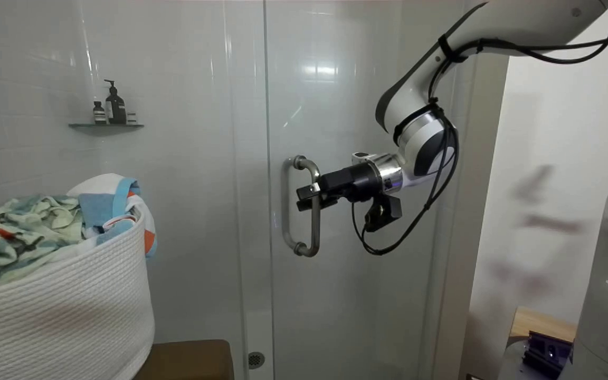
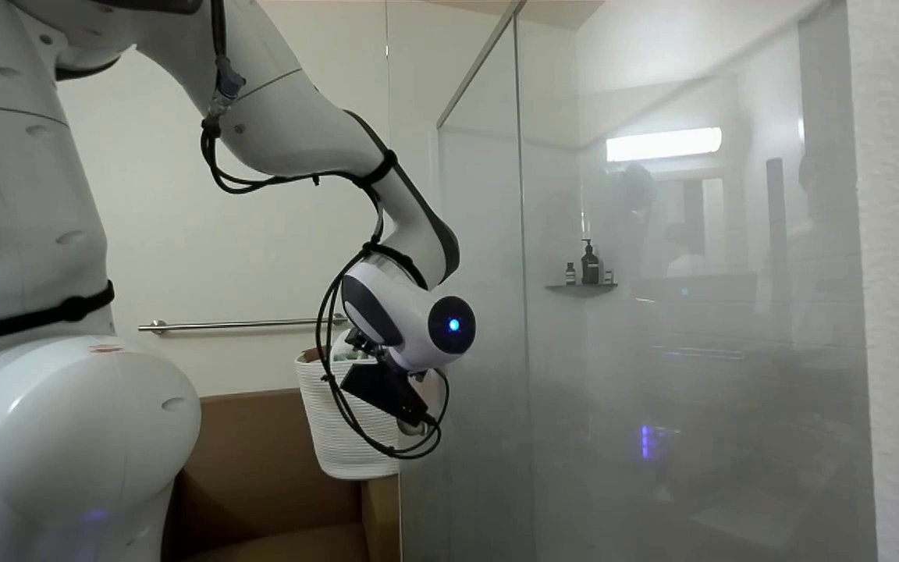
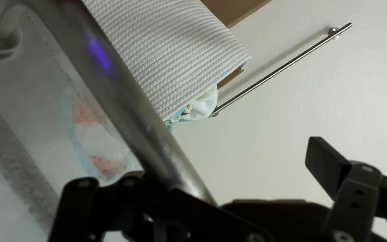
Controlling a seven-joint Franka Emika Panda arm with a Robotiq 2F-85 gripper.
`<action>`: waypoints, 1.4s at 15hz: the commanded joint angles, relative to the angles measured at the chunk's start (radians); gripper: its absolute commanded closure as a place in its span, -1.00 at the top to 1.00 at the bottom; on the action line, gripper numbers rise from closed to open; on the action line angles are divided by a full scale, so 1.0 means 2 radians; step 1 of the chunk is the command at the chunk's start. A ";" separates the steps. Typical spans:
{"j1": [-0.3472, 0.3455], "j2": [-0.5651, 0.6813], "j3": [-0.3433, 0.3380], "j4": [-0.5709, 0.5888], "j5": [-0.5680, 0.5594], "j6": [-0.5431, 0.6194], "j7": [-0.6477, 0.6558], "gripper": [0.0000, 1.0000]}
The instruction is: Open and close the glass door.
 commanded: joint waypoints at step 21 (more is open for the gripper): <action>-0.067 -0.082 -0.016 -0.047 -0.148 0.060 0.094 1.00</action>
